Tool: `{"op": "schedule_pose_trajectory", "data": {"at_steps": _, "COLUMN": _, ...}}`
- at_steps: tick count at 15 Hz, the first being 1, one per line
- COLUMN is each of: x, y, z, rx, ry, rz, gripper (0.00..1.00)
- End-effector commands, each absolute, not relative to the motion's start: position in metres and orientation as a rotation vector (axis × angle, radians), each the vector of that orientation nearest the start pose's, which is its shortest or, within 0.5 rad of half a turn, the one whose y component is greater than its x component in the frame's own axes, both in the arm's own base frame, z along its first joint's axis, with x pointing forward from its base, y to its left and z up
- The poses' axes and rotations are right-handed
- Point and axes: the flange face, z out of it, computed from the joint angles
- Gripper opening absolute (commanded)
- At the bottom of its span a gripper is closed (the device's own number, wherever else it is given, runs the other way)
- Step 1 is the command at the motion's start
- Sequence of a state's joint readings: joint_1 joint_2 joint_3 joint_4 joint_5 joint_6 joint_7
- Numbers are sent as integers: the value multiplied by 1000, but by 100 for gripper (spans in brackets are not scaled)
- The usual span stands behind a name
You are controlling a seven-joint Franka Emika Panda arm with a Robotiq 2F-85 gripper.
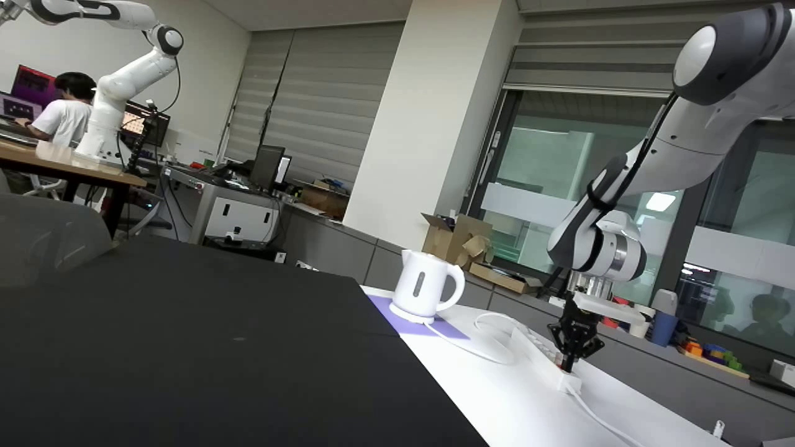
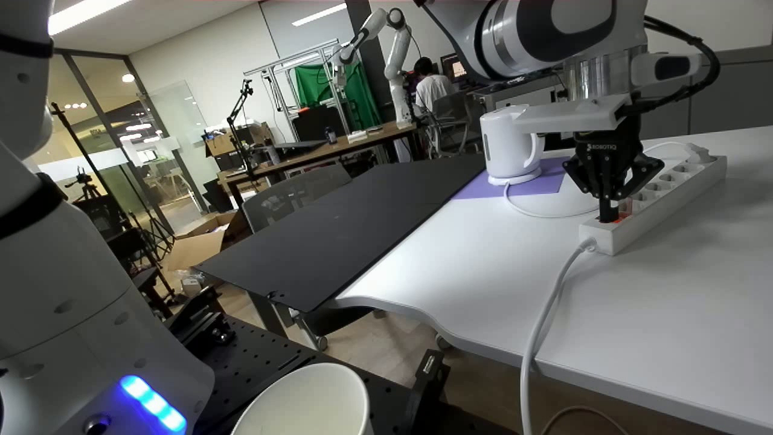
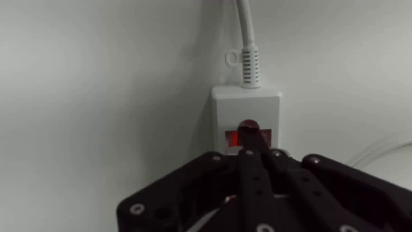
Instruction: Turn off the main switch on the adapter
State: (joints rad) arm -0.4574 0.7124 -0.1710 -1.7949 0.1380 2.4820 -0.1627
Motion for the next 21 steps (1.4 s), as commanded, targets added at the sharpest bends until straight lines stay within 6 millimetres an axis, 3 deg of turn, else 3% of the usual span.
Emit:
{"op": "schedule_pose_trajectory", "data": {"at_steps": 1, "x": 531, "y": -378, "z": 148, "rx": -3044, "ry": 827, "rz": 18, "gripper": 0}}
{"op": "schedule_pose_trajectory", "data": {"at_steps": 5, "x": 526, "y": -368, "z": 141, "rx": -3080, "ry": 748, "rz": 33, "gripper": 0}}
{"op": "schedule_pose_trajectory", "data": {"at_steps": 13, "x": 509, "y": -325, "z": 133, "rx": -3222, "ry": 359, "rz": -24, "gripper": 0}}
{"op": "schedule_pose_trajectory", "data": {"at_steps": 17, "x": 502, "y": -301, "z": 135, "rx": -3306, "ry": 111, "rz": -85, "gripper": 0}}
{"op": "schedule_pose_trajectory", "data": {"at_steps": 21, "x": 505, "y": -288, "z": 144, "rx": -3360, "ry": 1, "rz": -146, "gripper": 0}}
